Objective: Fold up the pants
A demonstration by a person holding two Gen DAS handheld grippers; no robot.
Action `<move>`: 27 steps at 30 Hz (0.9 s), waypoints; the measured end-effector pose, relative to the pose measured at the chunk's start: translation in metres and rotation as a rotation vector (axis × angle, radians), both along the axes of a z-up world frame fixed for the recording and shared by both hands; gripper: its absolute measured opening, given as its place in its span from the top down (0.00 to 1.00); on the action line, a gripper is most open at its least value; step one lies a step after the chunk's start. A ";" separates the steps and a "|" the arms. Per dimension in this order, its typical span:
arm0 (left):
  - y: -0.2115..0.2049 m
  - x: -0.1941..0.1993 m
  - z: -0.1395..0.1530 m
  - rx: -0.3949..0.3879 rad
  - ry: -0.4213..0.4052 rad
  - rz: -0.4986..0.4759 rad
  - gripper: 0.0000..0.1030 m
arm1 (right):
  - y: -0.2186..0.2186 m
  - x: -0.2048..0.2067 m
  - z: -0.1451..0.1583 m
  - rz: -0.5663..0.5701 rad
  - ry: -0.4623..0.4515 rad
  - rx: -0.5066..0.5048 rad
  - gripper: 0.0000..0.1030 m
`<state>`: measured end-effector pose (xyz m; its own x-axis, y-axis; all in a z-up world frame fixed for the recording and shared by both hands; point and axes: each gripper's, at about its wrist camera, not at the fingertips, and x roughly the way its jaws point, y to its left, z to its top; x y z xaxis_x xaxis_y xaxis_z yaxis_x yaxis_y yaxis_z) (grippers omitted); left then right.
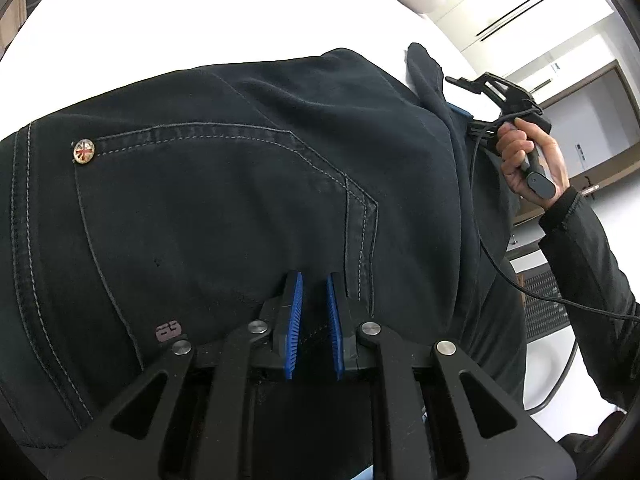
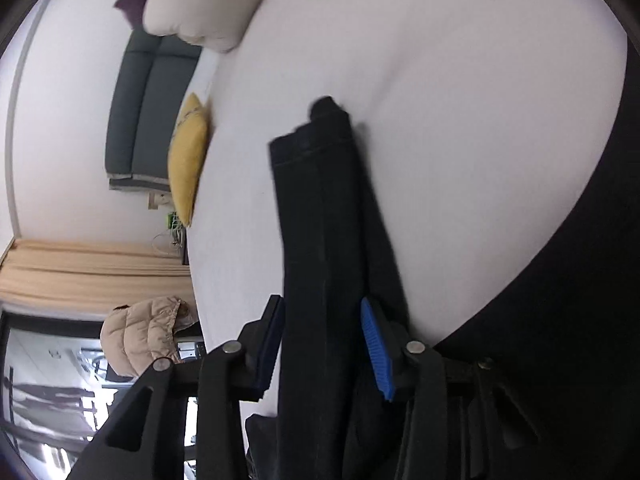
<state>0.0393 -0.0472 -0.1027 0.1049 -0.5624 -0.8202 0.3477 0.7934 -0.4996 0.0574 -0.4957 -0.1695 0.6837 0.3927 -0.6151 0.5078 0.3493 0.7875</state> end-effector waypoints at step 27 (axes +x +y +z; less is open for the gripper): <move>-0.004 -0.013 -0.005 0.035 -0.033 -0.008 0.88 | -0.037 -0.020 0.026 -0.176 -0.179 -0.054 0.95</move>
